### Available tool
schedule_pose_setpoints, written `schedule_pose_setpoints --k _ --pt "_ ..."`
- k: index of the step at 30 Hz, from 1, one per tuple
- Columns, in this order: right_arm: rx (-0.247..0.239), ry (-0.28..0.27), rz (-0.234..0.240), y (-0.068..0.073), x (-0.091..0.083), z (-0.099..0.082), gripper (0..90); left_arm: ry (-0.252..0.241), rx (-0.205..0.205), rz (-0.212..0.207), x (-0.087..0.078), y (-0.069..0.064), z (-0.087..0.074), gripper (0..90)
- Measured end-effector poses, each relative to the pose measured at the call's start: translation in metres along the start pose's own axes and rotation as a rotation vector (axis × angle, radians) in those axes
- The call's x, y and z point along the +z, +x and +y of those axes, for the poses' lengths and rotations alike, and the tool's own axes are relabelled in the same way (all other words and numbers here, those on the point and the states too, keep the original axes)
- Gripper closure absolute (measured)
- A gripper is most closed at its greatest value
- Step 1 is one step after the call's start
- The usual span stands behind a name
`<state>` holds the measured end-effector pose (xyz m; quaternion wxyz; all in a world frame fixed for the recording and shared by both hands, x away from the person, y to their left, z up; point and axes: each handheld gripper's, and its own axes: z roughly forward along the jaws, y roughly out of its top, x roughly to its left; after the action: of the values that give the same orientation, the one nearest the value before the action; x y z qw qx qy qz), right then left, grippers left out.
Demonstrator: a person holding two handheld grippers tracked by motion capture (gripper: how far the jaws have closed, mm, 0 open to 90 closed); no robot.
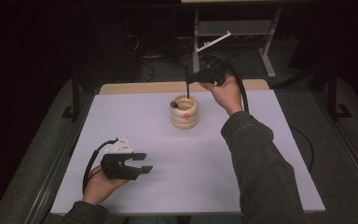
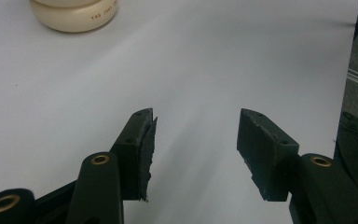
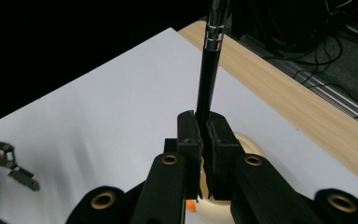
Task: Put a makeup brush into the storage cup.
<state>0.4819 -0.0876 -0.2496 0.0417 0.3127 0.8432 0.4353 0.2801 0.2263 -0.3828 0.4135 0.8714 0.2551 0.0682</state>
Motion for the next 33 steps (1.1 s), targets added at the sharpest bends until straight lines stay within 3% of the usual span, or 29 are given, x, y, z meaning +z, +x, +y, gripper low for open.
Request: schedule_pose_setpoints --k 6,9,19,22,25,33 --pt "0.027 0.009 -0.02 -0.011 0.017 -0.004 85.0 0.003 0.006 0.001 -0.001 0.001 0.0 45.9" --pt "0.04 0.005 -0.025 -0.017 0.025 -0.008 84.9 -0.009 -0.01 -0.001 -0.001 0.001 0.0 45.9" --pt "0.076 0.007 -0.051 -0.022 0.037 -0.017 84.9 -0.006 0.004 0.008 -0.002 0.001 -0.001 45.7" --pt "0.076 0.017 -0.055 -0.022 0.04 -0.021 84.9 -0.021 -0.011 0.004 -0.002 0.0 0.0 45.7" --pt "0.083 0.016 -0.052 -0.022 0.042 -0.024 84.9 -0.004 0.004 0.008 -0.002 0.001 0.0 45.5" --pt "0.083 0.024 -0.054 -0.024 0.051 -0.031 84.9 -0.011 -0.004 0.005 -0.001 0.001 -0.001 45.3"
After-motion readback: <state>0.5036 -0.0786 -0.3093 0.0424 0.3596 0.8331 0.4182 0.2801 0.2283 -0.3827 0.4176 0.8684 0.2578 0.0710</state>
